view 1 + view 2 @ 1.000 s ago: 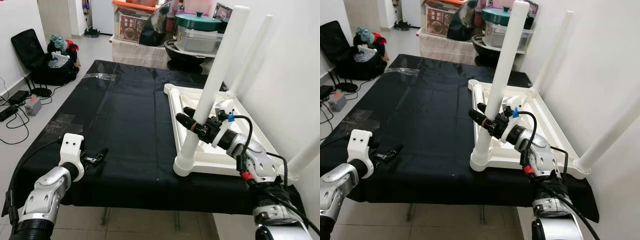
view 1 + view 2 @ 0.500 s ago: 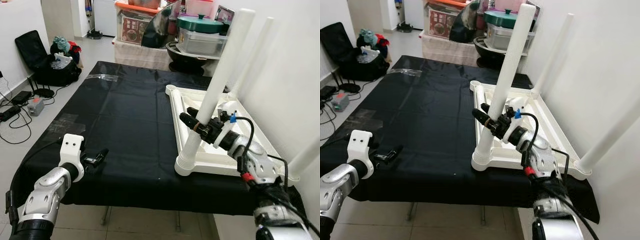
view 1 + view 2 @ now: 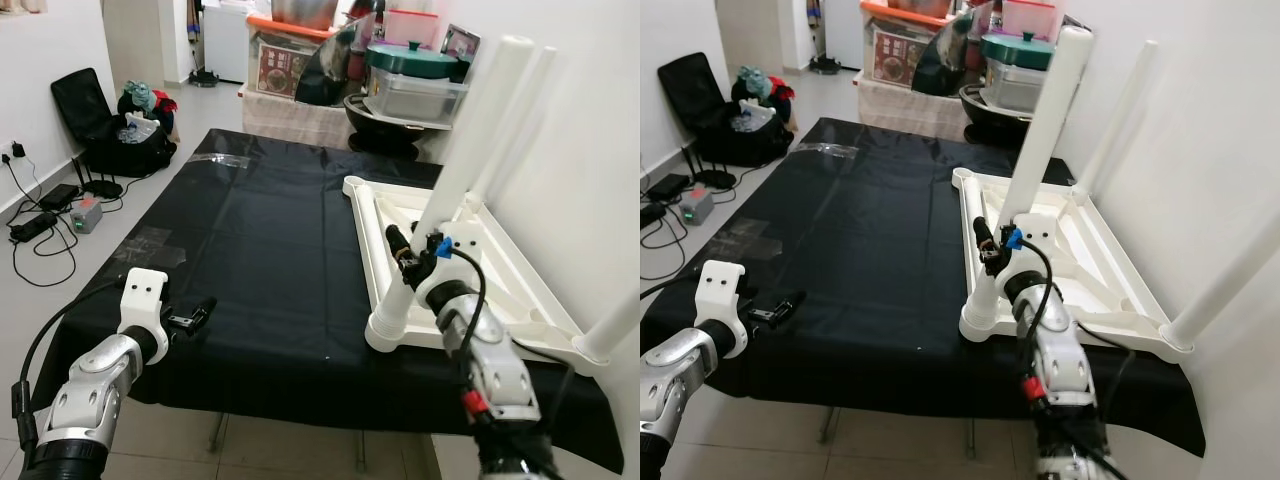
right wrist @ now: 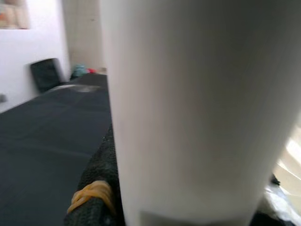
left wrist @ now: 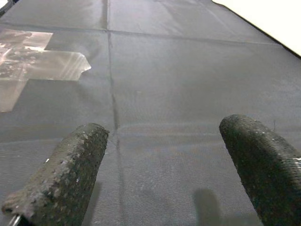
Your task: Building children table
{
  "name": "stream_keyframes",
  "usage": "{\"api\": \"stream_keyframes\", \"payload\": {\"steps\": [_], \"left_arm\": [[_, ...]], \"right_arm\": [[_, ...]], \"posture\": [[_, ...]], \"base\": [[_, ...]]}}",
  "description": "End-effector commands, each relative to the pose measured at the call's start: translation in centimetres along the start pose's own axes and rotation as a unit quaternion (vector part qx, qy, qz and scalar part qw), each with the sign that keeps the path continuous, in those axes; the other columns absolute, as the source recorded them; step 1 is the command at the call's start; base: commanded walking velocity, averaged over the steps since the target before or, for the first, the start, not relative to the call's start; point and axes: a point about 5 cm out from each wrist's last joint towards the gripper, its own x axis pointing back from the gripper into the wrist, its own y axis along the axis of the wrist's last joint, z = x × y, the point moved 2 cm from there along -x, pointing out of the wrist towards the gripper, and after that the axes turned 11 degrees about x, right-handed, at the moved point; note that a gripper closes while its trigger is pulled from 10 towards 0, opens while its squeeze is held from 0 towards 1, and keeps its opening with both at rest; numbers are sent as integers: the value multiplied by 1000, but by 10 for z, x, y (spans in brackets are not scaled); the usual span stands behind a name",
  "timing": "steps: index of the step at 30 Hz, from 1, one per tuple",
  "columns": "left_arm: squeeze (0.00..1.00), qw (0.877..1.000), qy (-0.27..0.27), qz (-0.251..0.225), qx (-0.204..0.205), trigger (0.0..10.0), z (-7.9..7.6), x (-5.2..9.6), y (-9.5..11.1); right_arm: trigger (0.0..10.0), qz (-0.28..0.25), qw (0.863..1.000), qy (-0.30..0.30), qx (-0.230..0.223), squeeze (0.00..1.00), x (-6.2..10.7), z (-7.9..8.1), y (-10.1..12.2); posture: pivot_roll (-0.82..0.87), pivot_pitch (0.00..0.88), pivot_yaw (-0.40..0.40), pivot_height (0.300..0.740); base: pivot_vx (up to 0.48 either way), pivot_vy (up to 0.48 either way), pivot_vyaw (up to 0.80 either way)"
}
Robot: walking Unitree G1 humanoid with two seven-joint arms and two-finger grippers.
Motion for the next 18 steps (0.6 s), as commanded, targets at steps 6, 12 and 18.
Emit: {"api": "stream_keyframes", "payload": {"steps": [6, 12, 18], "left_arm": [[0, 1000, 0, 3, 3, 10000, -4, -2, -5], [0, 1000, 1, 3, 6, 10000, -5, -1, -7], [0, 1000, 3, 6, 8, 10000, -4, 0, -8]], "right_arm": [[0, 133, 986, -102, 10, 0, 21, -18, -54], [0, 151, 983, -101, -3, 0, 23, -9, -55], [1569, 159, 983, -89, -11, 0, 18, -7, -52]], "posture": [[127, 0, -159, 740], [125, 0, -163, 740], [128, 0, -169, 740]], "base": [[0, 0, 0], [0, 0, 0], [0, 0, 0]]}}
